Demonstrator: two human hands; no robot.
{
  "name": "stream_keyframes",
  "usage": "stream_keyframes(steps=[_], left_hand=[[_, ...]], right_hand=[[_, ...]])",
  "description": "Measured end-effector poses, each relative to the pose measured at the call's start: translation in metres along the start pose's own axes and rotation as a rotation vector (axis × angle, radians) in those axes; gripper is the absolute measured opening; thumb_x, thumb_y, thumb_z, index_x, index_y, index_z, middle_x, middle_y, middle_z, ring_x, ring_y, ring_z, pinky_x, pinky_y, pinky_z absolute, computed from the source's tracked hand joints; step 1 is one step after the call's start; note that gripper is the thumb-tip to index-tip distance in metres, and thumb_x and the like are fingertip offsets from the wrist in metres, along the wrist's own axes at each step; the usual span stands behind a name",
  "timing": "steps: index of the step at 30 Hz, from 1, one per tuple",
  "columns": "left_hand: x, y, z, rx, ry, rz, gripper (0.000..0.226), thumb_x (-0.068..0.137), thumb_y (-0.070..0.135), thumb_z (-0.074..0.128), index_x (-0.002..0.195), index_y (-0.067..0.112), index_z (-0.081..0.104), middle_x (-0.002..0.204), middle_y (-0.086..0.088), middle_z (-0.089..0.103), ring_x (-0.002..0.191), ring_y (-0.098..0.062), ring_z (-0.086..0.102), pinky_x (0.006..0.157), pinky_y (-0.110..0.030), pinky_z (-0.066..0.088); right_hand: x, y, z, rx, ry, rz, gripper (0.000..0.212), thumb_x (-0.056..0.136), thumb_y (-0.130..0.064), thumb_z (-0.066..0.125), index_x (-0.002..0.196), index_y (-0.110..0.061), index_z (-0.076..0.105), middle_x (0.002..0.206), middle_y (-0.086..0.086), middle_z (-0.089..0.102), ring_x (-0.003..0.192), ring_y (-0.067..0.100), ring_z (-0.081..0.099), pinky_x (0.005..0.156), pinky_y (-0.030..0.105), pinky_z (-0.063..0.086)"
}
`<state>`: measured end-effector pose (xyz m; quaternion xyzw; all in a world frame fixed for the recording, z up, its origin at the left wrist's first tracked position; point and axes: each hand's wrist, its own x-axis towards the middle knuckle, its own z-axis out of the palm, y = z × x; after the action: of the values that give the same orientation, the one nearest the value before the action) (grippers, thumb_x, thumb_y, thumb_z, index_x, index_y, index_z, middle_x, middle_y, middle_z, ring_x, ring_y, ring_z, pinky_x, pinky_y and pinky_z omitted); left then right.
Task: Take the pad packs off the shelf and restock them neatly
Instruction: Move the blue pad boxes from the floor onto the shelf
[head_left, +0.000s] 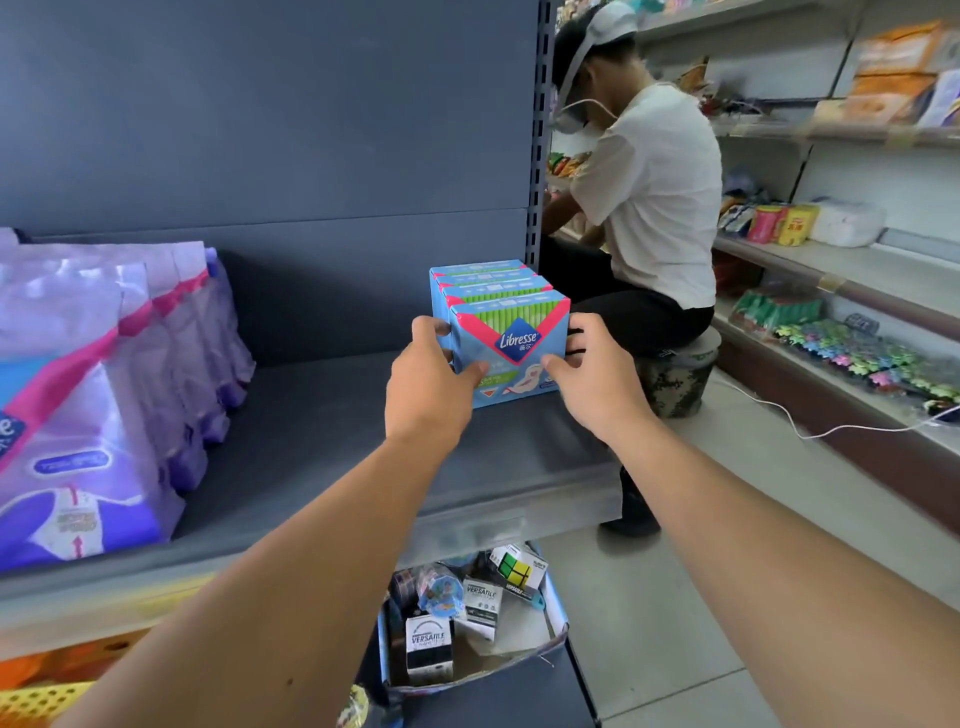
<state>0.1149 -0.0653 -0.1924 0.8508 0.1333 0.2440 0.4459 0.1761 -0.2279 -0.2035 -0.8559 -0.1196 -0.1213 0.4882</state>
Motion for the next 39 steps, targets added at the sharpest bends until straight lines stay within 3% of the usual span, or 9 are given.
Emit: stream_keyframes(steps=[5,9,12,15,20,25,32,36,39], left_hand=[[-0.001,0.0,0.002,0.069,0.004,-0.032,0.05,0.084,0.027,0.073,0.121,0.021,0.04,0.114,-0.001,0.061,0.099,-0.022,0.06,0.071,-0.036,0.05],[-0.015,0.007,-0.002,0.09,0.006,-0.022,0.046,0.082,0.026,0.073,0.11,0.021,0.038,0.114,0.0,0.055,0.097,-0.023,0.057,0.074,-0.038,0.049],[-0.04,0.014,-0.012,0.181,0.066,0.054,0.04,0.084,0.026,0.071,0.101,0.02,0.035,0.109,0.004,0.041,0.101,-0.021,0.048,0.07,-0.033,0.04],[-0.072,0.024,-0.026,0.273,0.047,0.164,0.031,0.088,0.03,0.063,0.106,0.019,0.041,0.112,0.004,0.044,0.107,-0.018,0.045,0.068,-0.035,0.044],[-0.139,0.054,-0.048,0.37,-0.089,0.389,0.031,0.093,0.035,0.053,0.121,0.021,0.049,0.121,0.003,0.054,0.111,-0.019,0.051,0.08,-0.039,0.049],[-0.213,0.086,-0.056,0.507,-0.303,0.503,0.033,0.096,0.038,0.045,0.126,0.024,0.047,0.125,0.001,0.055,0.114,-0.023,0.051,0.088,-0.037,0.045],[-0.328,0.119,-0.033,0.547,-0.591,0.624,0.04,0.095,0.039,0.044,0.132,0.023,0.044,0.127,-0.004,0.051,0.118,-0.026,0.049,0.089,-0.039,0.042],[-0.401,0.137,0.001,0.47,-0.751,0.652,0.038,0.096,0.04,0.044,0.131,0.024,0.045,0.128,-0.002,0.052,0.112,-0.026,0.054,0.082,-0.039,0.047],[-0.458,0.149,0.031,0.464,-0.873,0.672,0.039,0.096,0.042,0.044,0.131,0.025,0.045,0.13,-0.002,0.052,0.114,-0.027,0.054,0.085,-0.039,0.047]], right_hand=[[0.003,0.001,-0.002,-0.053,-0.035,0.015,0.044,0.091,-0.022,0.066,0.13,-0.016,0.048,0.115,0.0,0.066,0.094,0.013,0.063,0.075,0.024,0.046],[-0.009,0.0,-0.016,-0.119,-0.034,0.028,0.053,0.092,-0.027,0.065,0.139,-0.016,0.042,0.124,0.003,0.059,0.1,0.018,0.06,0.082,0.028,0.046],[-0.035,-0.003,-0.031,-0.192,-0.034,-0.008,0.052,0.092,-0.03,0.064,0.138,-0.018,0.044,0.126,0.002,0.058,0.104,0.019,0.058,0.088,0.031,0.046],[-0.075,-0.007,-0.052,-0.284,-0.027,-0.082,0.045,0.094,-0.03,0.06,0.135,-0.019,0.048,0.125,0.0,0.057,0.113,0.018,0.056,0.093,0.036,0.046],[-0.163,-0.024,-0.091,-0.452,-0.028,-0.178,0.039,0.094,-0.028,0.056,0.131,-0.018,0.052,0.123,0.003,0.058,0.113,0.024,0.054,0.086,0.044,0.05],[-0.257,-0.042,-0.136,-0.562,-0.039,-0.141,0.04,0.096,-0.031,0.054,0.133,-0.02,0.052,0.129,-0.001,0.056,0.118,0.021,0.051,0.088,0.039,0.048],[-0.385,-0.03,-0.211,-0.645,0.002,0.022,0.041,0.096,-0.033,0.052,0.135,-0.019,0.05,0.132,0.0,0.055,0.122,0.021,0.049,0.093,0.038,0.047],[-0.467,0.001,-0.26,-0.677,0.04,0.206,0.041,0.096,-0.034,0.05,0.135,-0.02,0.049,0.133,0.0,0.054,0.122,0.021,0.05,0.096,0.04,0.046],[-0.526,0.027,-0.293,-0.694,0.065,0.362,0.042,0.096,-0.034,0.049,0.135,-0.02,0.048,0.133,0.003,0.054,0.121,0.023,0.051,0.097,0.041,0.045]])
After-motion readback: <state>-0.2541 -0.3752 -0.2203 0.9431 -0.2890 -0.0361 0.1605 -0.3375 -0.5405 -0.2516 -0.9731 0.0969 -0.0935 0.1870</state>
